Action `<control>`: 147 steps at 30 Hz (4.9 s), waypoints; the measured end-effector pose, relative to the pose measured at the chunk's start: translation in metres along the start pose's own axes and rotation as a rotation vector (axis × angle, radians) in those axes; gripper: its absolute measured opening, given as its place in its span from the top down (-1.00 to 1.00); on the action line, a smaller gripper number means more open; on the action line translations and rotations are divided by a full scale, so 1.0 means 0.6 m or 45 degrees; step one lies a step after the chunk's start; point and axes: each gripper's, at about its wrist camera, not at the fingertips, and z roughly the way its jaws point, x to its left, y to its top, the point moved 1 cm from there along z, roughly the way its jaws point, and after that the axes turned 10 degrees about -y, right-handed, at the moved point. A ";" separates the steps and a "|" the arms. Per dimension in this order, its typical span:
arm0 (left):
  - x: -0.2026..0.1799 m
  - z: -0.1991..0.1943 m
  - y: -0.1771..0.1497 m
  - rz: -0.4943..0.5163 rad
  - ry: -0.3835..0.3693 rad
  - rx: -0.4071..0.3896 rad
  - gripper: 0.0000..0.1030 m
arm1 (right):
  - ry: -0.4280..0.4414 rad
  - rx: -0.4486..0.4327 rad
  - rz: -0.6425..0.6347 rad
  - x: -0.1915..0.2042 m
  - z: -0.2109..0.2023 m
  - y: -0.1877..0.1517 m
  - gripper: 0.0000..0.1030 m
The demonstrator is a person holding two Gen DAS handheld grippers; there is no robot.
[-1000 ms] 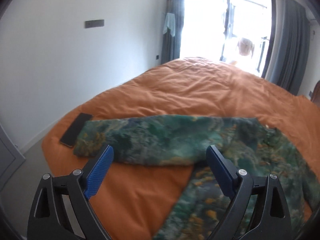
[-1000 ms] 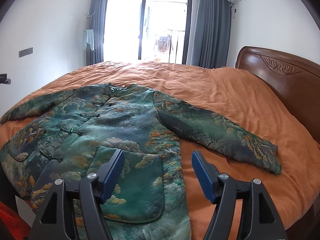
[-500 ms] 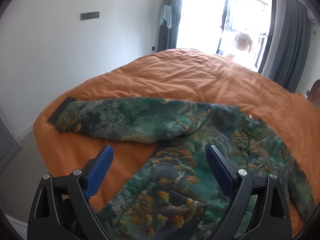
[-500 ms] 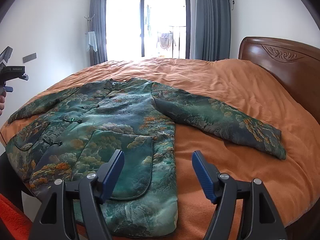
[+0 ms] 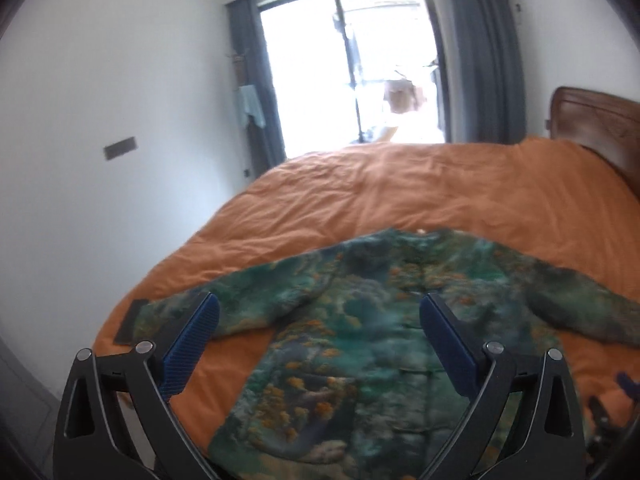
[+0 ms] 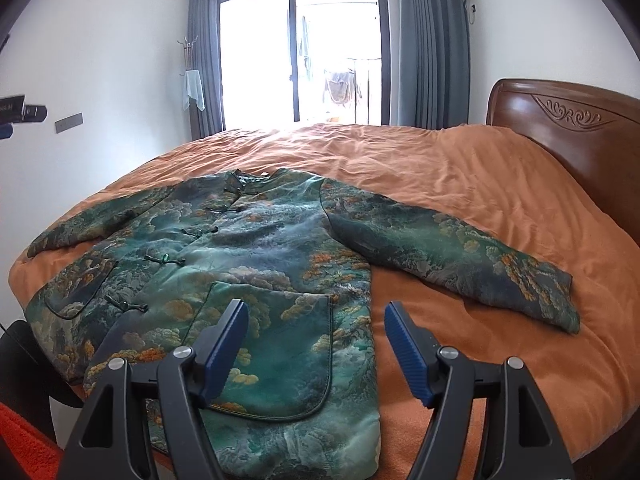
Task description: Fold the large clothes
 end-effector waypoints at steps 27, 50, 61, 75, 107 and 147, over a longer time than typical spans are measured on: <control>-0.272 0.143 0.033 0.192 -0.639 0.134 -0.97 | -0.351 0.209 0.324 -0.213 0.102 0.021 -0.40; -0.352 0.209 0.046 0.235 -0.533 0.157 -0.97 | -0.368 0.277 0.388 -0.278 0.137 -0.059 -0.40; -0.297 0.271 0.036 0.201 -0.539 0.249 -0.97 | -0.378 0.342 0.760 -0.402 0.129 -0.098 -0.40; -0.382 0.473 -0.029 0.250 -0.549 0.377 -0.97 | -0.176 0.405 1.330 -0.508 0.257 -0.112 -0.43; -0.021 0.429 -0.008 -0.027 -0.437 0.276 -0.96 | 0.179 0.052 0.173 0.092 0.351 0.382 0.80; -0.096 0.579 -0.145 0.017 -0.527 0.559 -0.25 | 0.071 0.566 0.138 -0.001 0.605 0.178 0.42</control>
